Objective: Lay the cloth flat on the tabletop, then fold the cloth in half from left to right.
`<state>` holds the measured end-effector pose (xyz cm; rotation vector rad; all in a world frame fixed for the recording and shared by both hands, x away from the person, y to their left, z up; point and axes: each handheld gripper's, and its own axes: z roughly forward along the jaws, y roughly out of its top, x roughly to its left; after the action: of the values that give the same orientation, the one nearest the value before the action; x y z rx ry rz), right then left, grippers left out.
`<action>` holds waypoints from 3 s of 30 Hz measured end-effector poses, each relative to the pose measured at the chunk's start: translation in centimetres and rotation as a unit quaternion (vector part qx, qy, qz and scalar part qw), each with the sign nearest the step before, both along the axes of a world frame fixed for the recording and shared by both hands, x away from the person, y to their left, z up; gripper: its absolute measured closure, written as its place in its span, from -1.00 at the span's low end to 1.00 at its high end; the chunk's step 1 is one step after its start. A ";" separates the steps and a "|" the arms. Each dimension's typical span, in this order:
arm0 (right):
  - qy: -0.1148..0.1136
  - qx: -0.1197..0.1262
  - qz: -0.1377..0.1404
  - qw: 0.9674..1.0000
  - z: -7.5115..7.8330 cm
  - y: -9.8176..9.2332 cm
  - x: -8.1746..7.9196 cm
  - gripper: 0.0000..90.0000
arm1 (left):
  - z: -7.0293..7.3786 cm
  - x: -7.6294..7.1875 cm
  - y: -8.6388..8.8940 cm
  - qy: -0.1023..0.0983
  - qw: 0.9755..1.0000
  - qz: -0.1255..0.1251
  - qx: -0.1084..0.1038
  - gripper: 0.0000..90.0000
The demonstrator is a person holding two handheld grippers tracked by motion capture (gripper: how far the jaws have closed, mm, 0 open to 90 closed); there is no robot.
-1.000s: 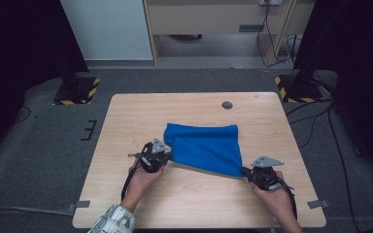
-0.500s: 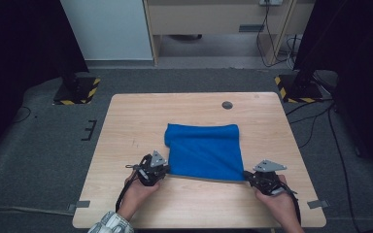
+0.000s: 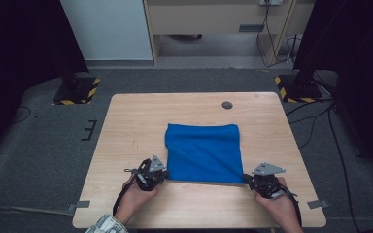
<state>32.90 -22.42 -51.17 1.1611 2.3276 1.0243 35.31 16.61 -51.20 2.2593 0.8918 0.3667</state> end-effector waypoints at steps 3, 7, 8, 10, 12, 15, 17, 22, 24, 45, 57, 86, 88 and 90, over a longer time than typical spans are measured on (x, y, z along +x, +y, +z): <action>0.002 0.000 -0.007 1.000 0.1 -0.6 -0.2 0.96 | 0.1 -0.3 -0.6 0.007 1.000 -0.013 -0.005 0.99; 0.010 -0.001 -0.008 1.000 0.1 -1.0 -0.5 0.94 | 0.3 -1.2 -0.7 0.007 1.000 -0.023 -0.003 0.99; 0.014 -0.001 -0.006 1.000 0.1 -1.0 -0.6 0.93 | 0.3 -1.2 -0.7 0.007 1.000 -0.023 -0.003 0.99; 0.012 -0.006 -0.001 1.000 0.2 -1.0 -1.0 0.93 | 0.5 -1.9 -0.5 0.009 1.000 -0.025 -0.007 0.99; 0.012 -0.006 0.001 1.000 0.3 -0.9 -1.2 0.93 | 0.6 -2.2 -0.4 0.011 1.000 -0.026 -0.008 0.99; 0.014 -0.007 0.006 1.000 0.4 -0.9 -1.7 0.91 | 0.6 -2.9 -0.4 0.013 0.999 -0.035 0.005 0.99; 0.013 -0.006 0.005 1.000 0.4 -0.8 -1.7 0.87 | 0.6 -3.0 -0.1 0.016 0.999 -0.032 0.004 0.99; 0.015 -0.016 0.002 1.000 0.2 -0.6 -1.7 0.48 | 0.4 -3.3 0.8 0.023 0.999 -0.026 0.002 0.98; 0.009 -0.013 -0.008 1.000 0.3 -0.6 -1.6 0.33 | 0.3 -3.4 0.9 0.024 0.999 -0.028 0.001 0.98; -0.043 -0.004 -0.032 0.999 0.0 1.1 -0.2 -0.62 | 1.4 -2.0 3.0 -0.019 0.993 0.059 -0.096 -0.72; -0.047 0.025 0.011 0.999 1.0 4.9 1.3 -0.77 | 1.6 -1.6 4.0 -0.036 0.990 0.085 -0.103 -0.80; -0.015 0.006 0.150 0.988 0.9 19.0 0.9 0.36 | 1.1 0.4 7.4 -0.047 0.980 0.170 -0.091 -0.80; -0.015 0.007 0.155 0.988 0.8 19.7 0.8 0.46 | 1.1 0.4 7.5 -0.049 0.980 0.170 -0.092 -0.80; -0.013 0.006 0.162 0.987 0.6 20.4 0.6 0.51 | 1.1 0.4 7.5 -0.047 0.980 0.168 -0.093 -0.80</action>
<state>33.53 -2.07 -50.52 0.7803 2.5459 1.1529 35.72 24.07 -50.09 1.9046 1.2076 0.5134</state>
